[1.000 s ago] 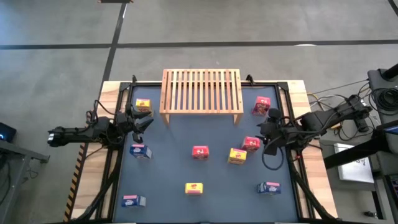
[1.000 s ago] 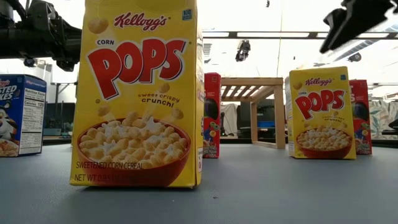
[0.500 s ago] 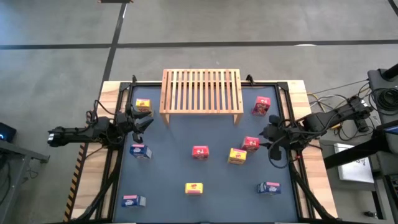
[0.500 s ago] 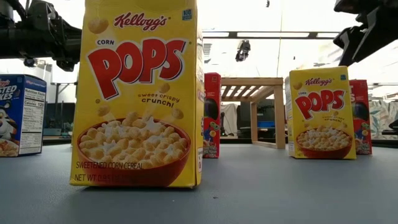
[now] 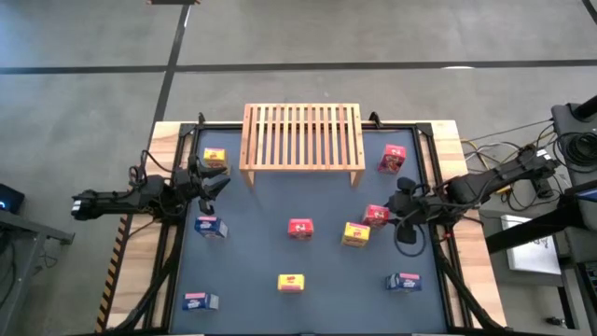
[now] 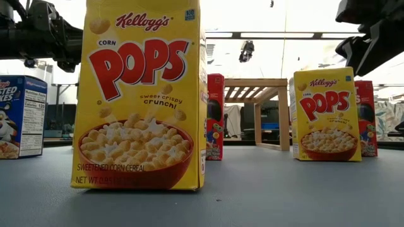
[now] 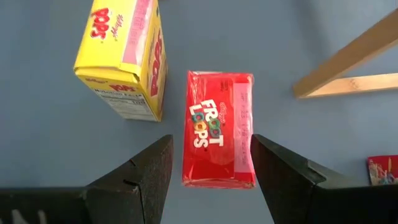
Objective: Stack cereal on shelf
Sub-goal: Put the bottom right red cereal box on the shelf
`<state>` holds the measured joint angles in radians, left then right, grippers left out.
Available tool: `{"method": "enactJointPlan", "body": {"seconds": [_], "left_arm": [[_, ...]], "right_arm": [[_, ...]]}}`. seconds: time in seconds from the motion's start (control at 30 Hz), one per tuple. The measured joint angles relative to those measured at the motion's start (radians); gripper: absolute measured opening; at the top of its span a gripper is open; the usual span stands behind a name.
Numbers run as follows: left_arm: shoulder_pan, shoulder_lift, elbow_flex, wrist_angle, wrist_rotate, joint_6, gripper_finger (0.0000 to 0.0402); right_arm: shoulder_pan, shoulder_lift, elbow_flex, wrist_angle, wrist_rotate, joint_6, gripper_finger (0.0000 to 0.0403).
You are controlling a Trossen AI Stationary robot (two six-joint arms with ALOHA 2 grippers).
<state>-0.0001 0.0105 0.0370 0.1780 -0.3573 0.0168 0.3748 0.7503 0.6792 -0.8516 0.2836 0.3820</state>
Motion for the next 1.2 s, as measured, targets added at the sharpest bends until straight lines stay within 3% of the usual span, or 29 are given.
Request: {"method": "enactJointPlan", "body": {"seconds": [0.5, 1.2], "left_arm": [[0.0, 0.0, 0.0, 0.0, 0.0, 0.0, 0.016], [0.0, 0.0, 0.0, 0.0, 0.0, 0.0, 0.016]], "right_arm": [[-0.001, 0.117, 0.001, 0.005, 0.013, 0.011, 0.0206], [-0.001, 0.103, 0.066, -0.037, -0.029, 0.016, 0.0206]]}}
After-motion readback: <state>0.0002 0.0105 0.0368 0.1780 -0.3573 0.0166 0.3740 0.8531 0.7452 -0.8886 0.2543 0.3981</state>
